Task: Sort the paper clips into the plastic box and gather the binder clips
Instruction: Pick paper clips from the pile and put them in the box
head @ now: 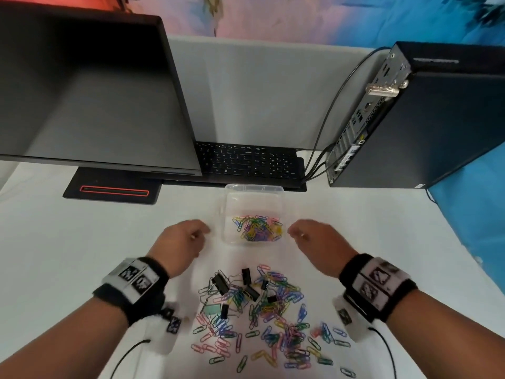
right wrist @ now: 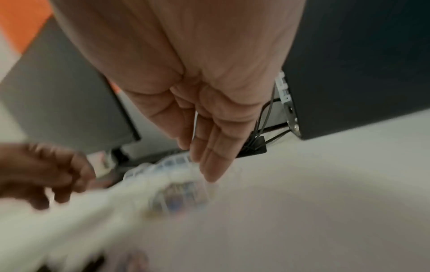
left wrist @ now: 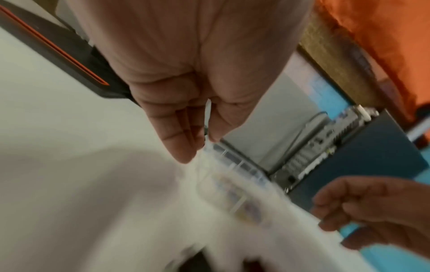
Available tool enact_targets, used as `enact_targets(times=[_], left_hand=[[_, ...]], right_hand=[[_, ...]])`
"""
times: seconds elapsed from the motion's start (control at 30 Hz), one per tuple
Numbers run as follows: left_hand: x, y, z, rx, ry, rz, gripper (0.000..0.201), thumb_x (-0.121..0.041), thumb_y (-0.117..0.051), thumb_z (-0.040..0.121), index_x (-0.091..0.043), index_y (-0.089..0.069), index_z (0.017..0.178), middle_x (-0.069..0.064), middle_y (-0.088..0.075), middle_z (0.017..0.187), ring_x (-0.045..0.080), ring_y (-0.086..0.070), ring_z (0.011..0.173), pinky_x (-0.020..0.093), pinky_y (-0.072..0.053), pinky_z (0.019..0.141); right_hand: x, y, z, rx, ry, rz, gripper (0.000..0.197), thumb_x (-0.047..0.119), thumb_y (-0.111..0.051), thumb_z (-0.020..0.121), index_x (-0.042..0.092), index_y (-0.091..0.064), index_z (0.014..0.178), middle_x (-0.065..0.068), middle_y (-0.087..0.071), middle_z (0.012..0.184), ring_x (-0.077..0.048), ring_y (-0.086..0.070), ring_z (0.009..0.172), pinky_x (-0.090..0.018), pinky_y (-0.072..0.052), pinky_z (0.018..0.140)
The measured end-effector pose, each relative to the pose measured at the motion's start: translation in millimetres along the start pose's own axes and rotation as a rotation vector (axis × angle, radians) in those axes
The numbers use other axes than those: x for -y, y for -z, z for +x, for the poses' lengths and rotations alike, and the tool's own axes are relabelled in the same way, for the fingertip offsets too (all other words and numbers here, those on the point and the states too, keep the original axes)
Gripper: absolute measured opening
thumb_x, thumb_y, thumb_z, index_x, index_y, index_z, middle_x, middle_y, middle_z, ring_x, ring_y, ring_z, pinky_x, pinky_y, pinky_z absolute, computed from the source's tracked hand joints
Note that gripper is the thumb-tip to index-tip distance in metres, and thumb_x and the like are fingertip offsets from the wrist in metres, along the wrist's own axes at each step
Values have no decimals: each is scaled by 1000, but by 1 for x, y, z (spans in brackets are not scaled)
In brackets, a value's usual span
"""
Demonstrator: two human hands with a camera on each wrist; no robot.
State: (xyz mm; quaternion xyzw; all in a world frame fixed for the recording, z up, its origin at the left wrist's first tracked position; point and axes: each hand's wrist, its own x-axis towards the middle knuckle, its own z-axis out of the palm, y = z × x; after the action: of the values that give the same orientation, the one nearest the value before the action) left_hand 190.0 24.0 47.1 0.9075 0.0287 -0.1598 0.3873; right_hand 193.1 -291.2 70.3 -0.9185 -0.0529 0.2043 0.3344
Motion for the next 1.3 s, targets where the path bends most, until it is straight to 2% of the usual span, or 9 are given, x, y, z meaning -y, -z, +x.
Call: enact_targets(times=[0.17, 0.27, 0.4, 0.6, 0.8, 1.0, 1.1, 1.17, 1.3], left_hand=[[55, -23, -75, 35, -218, 345, 34, -23, -55, 85, -21, -63, 118, -3, -60, 114, 18, -58, 97, 29, -46, 87], [69, -44, -109, 27, -278, 399, 49, -39, -46, 91, -20, -48, 136, 0, -54, 131, 19, -51, 118, 30, -41, 101], [65, -63, -129, 24, -330, 362, 67, -36, -50, 95, -17, -17, 150, -1, -39, 147, 15, -35, 133, 22, -25, 110], [83, -75, -141, 45, -339, 450, 72, -52, -35, 97, -19, -3, 152, -2, -13, 159, 16, -12, 146, 33, -20, 117], [113, -87, -173, 68, -315, 609, 75, -55, -44, 92, -9, -26, 149, 12, -18, 157, 29, -15, 145, 36, -14, 113], [103, -108, -180, 95, -530, 570, 77, -53, -55, 87, -6, -34, 145, 15, -25, 155, 29, -24, 143, 33, -22, 113], [104, -97, -184, 39, -432, 498, 73, -53, -57, 86, -12, -38, 144, 13, -38, 149, 29, -39, 134, 34, -30, 108], [107, -89, -189, -22, -304, 455, 74, -56, -57, 80, -14, -43, 139, 13, -51, 133, 31, -50, 118, 37, -40, 100], [98, -93, -190, -17, -187, 418, 87, -60, -58, 65, -16, -43, 138, 8, -54, 122, 30, -50, 105, 43, -50, 88]], right_hand=[[-22, -41, -49, 303, 316, -576, 48, 39, -32, 101, 17, -36, 144, -3, -39, 150, -21, -32, 137, -37, -37, 109], [-21, -64, -44, 353, 347, -574, 67, 57, -22, 98, 17, -17, 152, -2, -19, 160, -21, -11, 147, -43, -28, 115], [-16, -81, -36, 370, 343, -520, 77, 68, -13, 94, 20, 2, 153, -1, -12, 161, -16, -4, 147, -41, -19, 118], [-43, -82, -59, 262, 235, -498, 80, 69, -5, 93, 18, 4, 153, -1, -5, 161, -15, -1, 148, -34, -12, 119], [-61, -110, -129, 184, 143, -508, 79, 65, -3, 94, 13, -11, 153, 0, 6, 159, -20, 7, 147, -42, -12, 119], [-35, -125, -144, 217, 153, -364, 75, 64, -22, 93, 24, -2, 153, 10, 15, 158, -10, 19, 144, -39, -5, 120], [-49, -109, -159, 77, 88, -243, 73, 60, -36, 92, 25, -14, 152, 9, -10, 159, -9, -3, 145, -31, -21, 116], [-69, -99, -176, -20, -88, -220, 77, 57, -50, 88, 25, -18, 151, 3, -25, 153, -16, -24, 136, -29, -31, 110], [-86, -100, -195, 40, -395, -233, 97, 58, -66, 76, 29, -12, 151, -1, -27, 138, -24, -33, 121, -36, -38, 104]])
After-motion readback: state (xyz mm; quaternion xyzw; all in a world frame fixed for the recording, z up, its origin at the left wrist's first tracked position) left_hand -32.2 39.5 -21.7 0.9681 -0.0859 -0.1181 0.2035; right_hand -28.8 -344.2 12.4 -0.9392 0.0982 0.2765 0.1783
